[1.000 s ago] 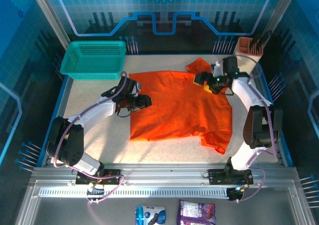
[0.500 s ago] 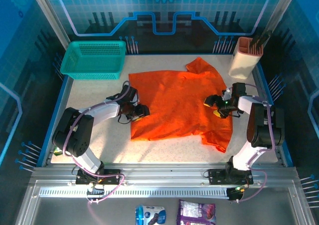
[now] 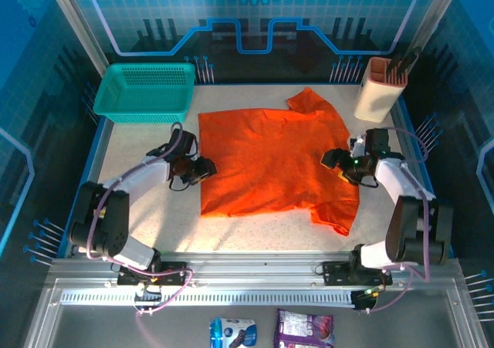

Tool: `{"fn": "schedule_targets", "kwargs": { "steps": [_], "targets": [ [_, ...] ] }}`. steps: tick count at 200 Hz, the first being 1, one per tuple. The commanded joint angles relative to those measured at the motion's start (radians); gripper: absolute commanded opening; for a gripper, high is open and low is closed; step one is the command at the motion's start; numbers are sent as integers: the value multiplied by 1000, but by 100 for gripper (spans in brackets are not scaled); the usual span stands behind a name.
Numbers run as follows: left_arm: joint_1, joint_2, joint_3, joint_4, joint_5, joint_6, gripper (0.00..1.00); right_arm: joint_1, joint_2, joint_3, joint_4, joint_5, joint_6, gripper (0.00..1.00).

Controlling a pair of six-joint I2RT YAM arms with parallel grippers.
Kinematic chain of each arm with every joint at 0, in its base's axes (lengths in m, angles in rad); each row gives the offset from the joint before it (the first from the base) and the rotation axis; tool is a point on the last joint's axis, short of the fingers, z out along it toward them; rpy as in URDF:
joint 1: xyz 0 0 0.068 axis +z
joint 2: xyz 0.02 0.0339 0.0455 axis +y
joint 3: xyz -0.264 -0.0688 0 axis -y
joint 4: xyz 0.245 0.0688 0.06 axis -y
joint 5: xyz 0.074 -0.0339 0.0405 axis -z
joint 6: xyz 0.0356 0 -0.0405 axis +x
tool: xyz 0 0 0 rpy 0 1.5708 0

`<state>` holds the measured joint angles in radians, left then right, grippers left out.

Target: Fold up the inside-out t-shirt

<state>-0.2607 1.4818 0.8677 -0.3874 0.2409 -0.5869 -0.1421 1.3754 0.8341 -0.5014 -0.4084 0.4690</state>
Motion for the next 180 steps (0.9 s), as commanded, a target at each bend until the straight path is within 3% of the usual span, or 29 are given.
{"fn": "schedule_targets", "kwargs": {
  "steps": [1,42,83,102,140,157,180],
  "targets": [
    [-67,-44,-50,-70,-8,-56,29,22,-70,-32,-111,48,-3,82],
    [-129,-33,-181,48,29,-157,11,43,-109,-66,-212,132,60,82],
    [-102,10,-269,89,-5,-173,9,43,-175,-115,-320,319,151,84],
    [-93,-18,-270,34,-81,-159,9,45,-208,-144,-316,245,155,84],
    [-78,-54,-285,42,-78,-164,10,44,-221,-252,-207,80,187,86],
    [-74,-57,-285,38,-83,-163,10,35,-174,-280,-179,96,219,87],
    [-45,-60,-309,66,-58,-173,10,8,-109,-291,-181,232,269,88]
  ]
}}
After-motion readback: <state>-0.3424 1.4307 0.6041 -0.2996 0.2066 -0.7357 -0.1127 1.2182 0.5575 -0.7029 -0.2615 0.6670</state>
